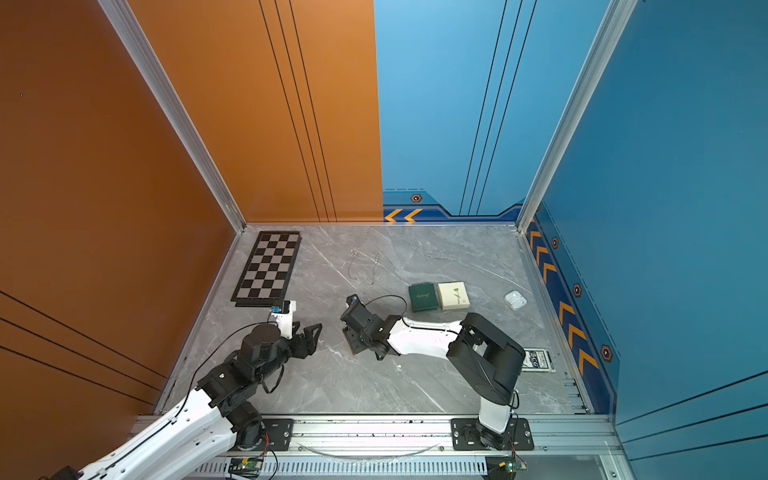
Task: Take the necklace out of the lift-off lid jewelry box
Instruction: Take out the inner lining from the jewelry box.
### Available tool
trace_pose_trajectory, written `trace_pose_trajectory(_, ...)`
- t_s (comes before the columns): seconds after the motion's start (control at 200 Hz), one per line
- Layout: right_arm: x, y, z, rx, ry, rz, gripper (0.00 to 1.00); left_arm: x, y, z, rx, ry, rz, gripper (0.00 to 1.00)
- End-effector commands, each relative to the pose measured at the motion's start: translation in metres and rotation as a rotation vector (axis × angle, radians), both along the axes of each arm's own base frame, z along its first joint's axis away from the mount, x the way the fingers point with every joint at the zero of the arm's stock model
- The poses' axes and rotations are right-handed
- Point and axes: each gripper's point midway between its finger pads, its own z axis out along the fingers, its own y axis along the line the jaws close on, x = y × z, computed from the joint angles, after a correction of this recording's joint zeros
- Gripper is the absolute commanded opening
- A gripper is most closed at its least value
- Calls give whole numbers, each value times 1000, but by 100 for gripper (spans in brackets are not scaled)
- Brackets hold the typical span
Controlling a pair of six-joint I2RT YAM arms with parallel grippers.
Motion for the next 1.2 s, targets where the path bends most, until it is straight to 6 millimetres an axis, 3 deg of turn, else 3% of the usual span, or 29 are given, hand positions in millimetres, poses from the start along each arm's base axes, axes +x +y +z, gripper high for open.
trace_pose_trajectory(0.0, 8, 2, 29, 42, -93, -2, 2, 0, -1, 8, -2, 17, -10, 74)
trace_pose_trajectory(0.225, 12, 0, 56, 70, -134, -19, 2, 0, -8, 18, -16, 39, -40, 74)
trace_pose_trajectory(0.385, 23, -1, 87, 95, -217, -24, 2, -2, -28, 28, -73, 93, -121, 73)
trace_pose_trajectory(0.631, 36, 2, 127, 143, -321, -4, 2, -2, -54, 28, -148, 170, -211, 69)
trace_pose_trajectory(0.801, 41, 4, 139, 173, -329, 0, 2, -3, -63, 30, -211, 191, -241, 67)
trace_pose_trajectory(0.956, 39, 7, 144, 217, -328, 7, 2, 2, -74, 47, -301, 145, -275, 64)
trace_pose_trajectory(1.196, 32, 11, 150, 269, -298, 22, 2, 9, -78, 45, -361, 150, -271, 57)
